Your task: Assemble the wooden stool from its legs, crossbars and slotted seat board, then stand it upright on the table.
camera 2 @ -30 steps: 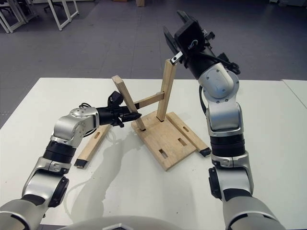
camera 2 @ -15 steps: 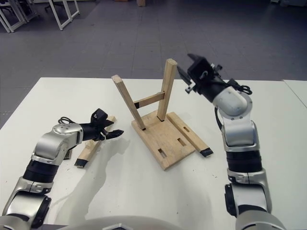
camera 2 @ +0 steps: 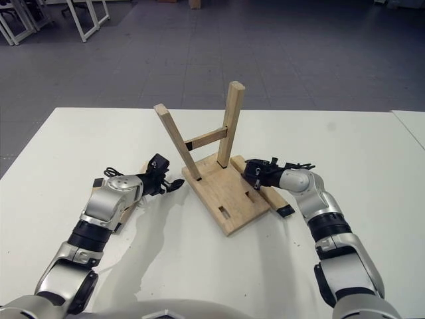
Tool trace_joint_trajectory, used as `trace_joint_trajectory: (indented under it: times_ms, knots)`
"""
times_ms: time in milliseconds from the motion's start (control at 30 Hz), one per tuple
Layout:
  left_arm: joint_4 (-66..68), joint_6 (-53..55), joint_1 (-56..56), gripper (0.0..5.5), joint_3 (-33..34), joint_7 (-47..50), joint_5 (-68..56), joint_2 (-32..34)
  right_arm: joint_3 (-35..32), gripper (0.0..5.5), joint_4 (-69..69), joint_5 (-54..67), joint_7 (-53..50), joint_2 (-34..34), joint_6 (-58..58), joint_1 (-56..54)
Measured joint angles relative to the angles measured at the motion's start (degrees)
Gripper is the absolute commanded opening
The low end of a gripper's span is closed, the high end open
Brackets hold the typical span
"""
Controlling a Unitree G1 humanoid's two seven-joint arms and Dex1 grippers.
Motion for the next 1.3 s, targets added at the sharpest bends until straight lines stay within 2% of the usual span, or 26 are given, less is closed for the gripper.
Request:
trace_joint_trajectory:
  times_ms: [167,233,367,433,600,767,867,933,967,1033,1133,1300]
  knots:
    - [0.3,-0.1,-0.3,3.75,0.0,0.2,0.4,-0.8,1.4,2.05,8.1,-2.2,-2.0,0.2,-5.5,-3.1]
    - [0.9,-0.5,-0.3,3.75,0.1,0.6,0.5,-0.9,1.6,2.05,8.0,-1.7,0.5,0.2,-7.4,-3.1]
    - [3.1,-1.4,-1.0,3.75,1.9,1.3,1.5,0.1,1.7,2.05,-2.9,6.1,13.0,-0.5,-9.8,1.6]
    - [4.1,-2.1,-1.7,3.75,2.6,1.3,1.6,0.3,2.1,2.05,-7.9,7.2,14.9,-0.3,-9.6,3.6]
    - [0.6,0.4,-0.2,3.75,3.8,1.2,1.4,1.2,-0.3,2.05,-9.3,5.6,10.2,-0.8,-3.5,3.4]
    - [-9.1,7.6,5.7,3.75,10.2,4.1,0.8,4.4,-2.6,2.05,-13.4,4.6,8.1,-1.9,2.5,4.3]
    - [-15.0,6.9,2.7,3.75,21.9,9.8,-2.9,3.0,-5.0,2.05,-16.9,4.7,5.2,-1.7,9.7,5.5]
    - [-18.0,6.6,-4.7,3.51,29.0,12.7,-7.6,1.0,-8.0,2.05,-20.4,6.0,2.0,0.2,19.0,5.8]
    - [-18.6,6.6,-9.7,3.35,31.3,13.7,-10.0,0.4,-9.4,1.86,-23.4,7.4,0.7,2.0,24.6,6.3]
    - [-18.6,6.7,-17.7,3.05,33.1,14.8,-13.0,-0.3,-10.9,1.69,-28.4,9.6,-1.5,5.7,33.6,8.0]
    - [-15.6,7.2,-28.3,3.02,35.0,17.3,-17.9,-3.0,-13.6,1.69,-34.7,13.8,-6.5,12.9,48.2,11.5]
    - [2.2,2.2,-35.6,3.02,32.5,16.2,-19.4,-6.3,-13.8,1.69,-40.5,15.0,-9.8,15.7,55.0,11.9]
